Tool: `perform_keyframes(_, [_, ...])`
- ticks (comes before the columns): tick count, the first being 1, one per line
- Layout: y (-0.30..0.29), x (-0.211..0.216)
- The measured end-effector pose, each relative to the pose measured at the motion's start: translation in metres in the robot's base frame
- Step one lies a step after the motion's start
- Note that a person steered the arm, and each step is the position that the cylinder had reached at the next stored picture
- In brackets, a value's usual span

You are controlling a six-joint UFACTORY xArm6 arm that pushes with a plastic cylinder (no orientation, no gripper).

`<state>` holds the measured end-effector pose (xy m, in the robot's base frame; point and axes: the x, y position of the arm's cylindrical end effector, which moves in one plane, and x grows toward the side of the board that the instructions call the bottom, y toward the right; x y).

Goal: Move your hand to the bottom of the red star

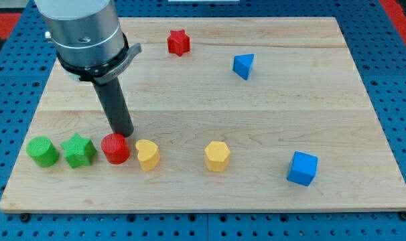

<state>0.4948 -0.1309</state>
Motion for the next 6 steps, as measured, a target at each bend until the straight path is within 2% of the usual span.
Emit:
perform_keyframes(1, [0.001,0.015])
perform_keyframes(2, [0.016,-0.018])
perform_keyframes(4, [0.064,-0.123])
perform_keyframes(5, [0.102,-0.167])
perform_keyframes(6, [0.156,-0.189])
